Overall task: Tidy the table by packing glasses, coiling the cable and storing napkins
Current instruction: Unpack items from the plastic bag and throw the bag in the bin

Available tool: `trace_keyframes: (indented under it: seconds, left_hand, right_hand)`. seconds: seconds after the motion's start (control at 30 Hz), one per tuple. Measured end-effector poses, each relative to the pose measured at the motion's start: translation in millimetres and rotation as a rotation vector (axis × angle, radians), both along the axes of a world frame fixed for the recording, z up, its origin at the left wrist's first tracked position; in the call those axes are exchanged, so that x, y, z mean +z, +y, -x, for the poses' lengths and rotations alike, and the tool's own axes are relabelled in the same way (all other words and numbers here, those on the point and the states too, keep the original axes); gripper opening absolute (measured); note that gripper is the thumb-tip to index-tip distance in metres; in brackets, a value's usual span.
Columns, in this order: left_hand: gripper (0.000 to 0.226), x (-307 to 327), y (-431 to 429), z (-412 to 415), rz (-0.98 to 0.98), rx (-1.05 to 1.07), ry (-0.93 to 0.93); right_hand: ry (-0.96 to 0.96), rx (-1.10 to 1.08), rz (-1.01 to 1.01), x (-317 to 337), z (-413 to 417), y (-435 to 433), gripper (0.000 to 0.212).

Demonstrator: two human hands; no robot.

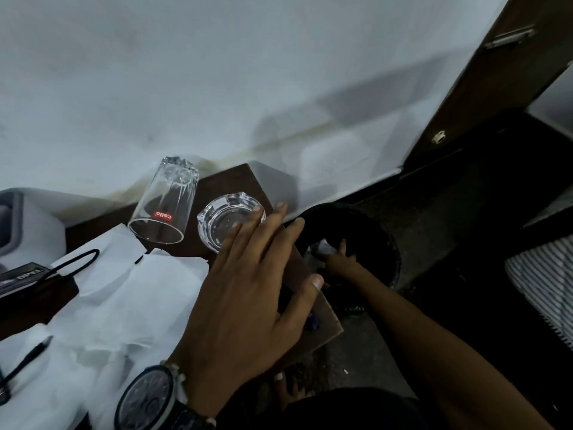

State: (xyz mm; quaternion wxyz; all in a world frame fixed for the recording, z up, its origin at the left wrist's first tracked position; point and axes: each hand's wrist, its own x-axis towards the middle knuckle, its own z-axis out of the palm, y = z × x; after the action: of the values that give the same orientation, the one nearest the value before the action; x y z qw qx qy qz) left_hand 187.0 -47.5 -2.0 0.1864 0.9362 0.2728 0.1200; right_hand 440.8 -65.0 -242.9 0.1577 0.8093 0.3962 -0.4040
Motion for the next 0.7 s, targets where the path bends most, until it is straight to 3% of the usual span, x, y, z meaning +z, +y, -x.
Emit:
trace_keyframes:
  seconds: [0.23, 0.43, 0.6, 0.7]
  left_hand:
    - [0.065, 1, 4, 10, -0.022, 0.014, -0.009]
    - [0.064, 4, 9, 22, -0.043, 0.022, -0.022]
    - [0.062, 8, 16, 37, -0.057, 0.048, -0.054]
    - [0.06, 13, 23, 52, -0.054, 0.088, -0.073]
  right_hand:
    - [0.044, 0.074, -0.263, 0, -1, -6, 0.065]
    - [-0.018, -0.095, -0.331, 18, 1, -17, 0.086]
    - [-0.094, -0.078, -0.377, 57, 3, -23, 0.078]
    - [-0.126, -0.12, -0.545, 95, 13, -26, 0.067]
